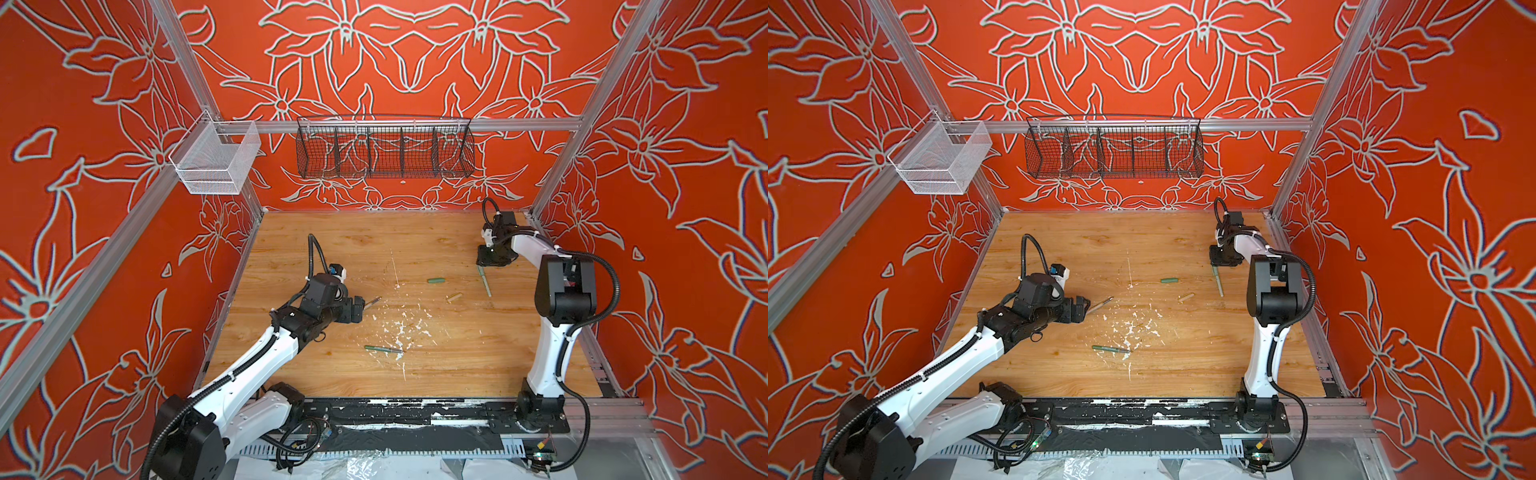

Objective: Insert the pens into the pen caps
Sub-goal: 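Lower the capped pen onto the table with the right gripper and open it, then lift the open right gripper away from the pen, then move the right gripper over the dark green cap and grasp it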

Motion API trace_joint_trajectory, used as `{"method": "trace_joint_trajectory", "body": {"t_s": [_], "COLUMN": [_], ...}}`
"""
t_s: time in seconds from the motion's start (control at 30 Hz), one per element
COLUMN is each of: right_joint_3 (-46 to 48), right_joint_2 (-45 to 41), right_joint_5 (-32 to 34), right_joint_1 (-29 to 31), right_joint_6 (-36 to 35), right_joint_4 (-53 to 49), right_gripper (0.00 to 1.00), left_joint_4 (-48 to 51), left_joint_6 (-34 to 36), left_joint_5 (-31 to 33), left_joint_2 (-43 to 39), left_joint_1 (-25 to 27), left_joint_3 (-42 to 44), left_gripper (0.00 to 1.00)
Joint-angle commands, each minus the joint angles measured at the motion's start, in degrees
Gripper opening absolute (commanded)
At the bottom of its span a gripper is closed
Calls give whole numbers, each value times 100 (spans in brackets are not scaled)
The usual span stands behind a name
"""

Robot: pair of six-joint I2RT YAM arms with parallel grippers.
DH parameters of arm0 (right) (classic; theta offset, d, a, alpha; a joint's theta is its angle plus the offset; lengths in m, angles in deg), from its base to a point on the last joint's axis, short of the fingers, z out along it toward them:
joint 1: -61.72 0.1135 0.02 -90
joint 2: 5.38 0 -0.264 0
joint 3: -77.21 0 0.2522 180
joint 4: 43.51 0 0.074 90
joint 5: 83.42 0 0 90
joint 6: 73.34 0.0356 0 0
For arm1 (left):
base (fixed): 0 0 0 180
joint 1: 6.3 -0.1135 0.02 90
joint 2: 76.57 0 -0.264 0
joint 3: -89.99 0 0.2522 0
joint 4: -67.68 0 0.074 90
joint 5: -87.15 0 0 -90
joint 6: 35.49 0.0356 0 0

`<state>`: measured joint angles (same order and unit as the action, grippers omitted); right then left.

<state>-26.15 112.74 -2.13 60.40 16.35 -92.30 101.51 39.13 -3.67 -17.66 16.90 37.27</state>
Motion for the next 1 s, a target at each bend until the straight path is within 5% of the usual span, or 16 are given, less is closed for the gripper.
{"method": "trace_joint_trajectory", "body": {"t_s": [0.0,0.17,0.4,0.63,0.97], "right_joint_3": [100,585,1201,2510,2777], "right_joint_2": [-736,-1688,-2470,-3252,-2292], "right_joint_5": [53,-197,52,-26,-474], "right_joint_1": [7,225,1541,2197,2198], "right_joint_6": [214,621,1320,2492,3143], "right_joint_4": [-143,-142,-480,732,1795], "right_gripper": [43,44,45,46,47], "left_joint_4": [12,195,329,545,520], "left_joint_6": [83,-7,-95,-140,-97], "left_joint_5": [-646,-851,-879,-920,-858], "left_joint_2": [73,31,-489,-740,-732], "left_joint_1": [-36,-18,-18,-17,-17], "left_joint_3": [-211,-366,-457,-470,-490], "left_gripper": [97,97,97,97,97]}}
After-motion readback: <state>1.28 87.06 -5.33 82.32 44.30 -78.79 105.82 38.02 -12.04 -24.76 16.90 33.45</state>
